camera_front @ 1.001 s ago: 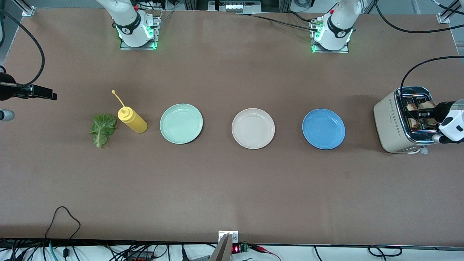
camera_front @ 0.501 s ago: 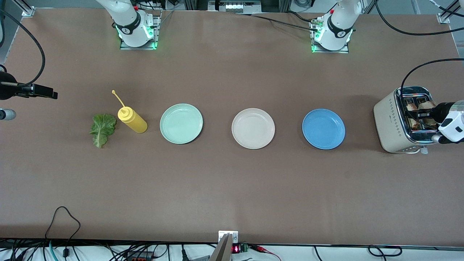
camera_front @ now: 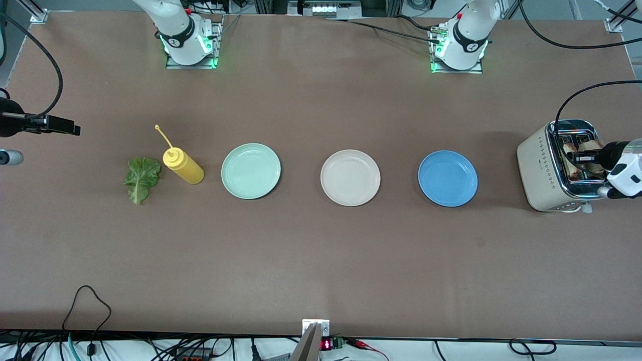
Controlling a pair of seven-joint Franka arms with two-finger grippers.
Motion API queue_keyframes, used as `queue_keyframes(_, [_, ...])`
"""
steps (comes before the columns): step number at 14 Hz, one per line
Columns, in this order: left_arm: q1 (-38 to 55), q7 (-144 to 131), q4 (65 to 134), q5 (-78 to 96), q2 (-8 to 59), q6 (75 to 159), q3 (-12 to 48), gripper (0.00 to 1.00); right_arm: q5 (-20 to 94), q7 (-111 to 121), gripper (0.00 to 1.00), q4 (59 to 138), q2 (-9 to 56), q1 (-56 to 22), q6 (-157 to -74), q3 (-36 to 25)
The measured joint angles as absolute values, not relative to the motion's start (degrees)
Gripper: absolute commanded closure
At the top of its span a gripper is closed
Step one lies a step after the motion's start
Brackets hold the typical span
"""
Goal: Make sandwich in beige plate with both arms
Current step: 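Lower the left gripper and grasp the outer bread slice, then lift the bread slice out and carry it toward the beige plate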
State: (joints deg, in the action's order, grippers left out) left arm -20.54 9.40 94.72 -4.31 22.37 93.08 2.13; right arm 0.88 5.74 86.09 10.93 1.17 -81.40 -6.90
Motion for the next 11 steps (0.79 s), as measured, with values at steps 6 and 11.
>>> queue_keyframes(6, [-20.34,9.43,85.49,-4.32,22.03,81.70,2.89,0.99,0.89,5.74,0.00,86.09,10.94,1.17,-81.28,-6.90])
queue_keyframes(11, [-18.31,9.40,77.76,-4.32,21.55,70.36,3.60,0.99,0.89,5.74,0.00,86.09,10.95,1.17,-81.24,-6.90])
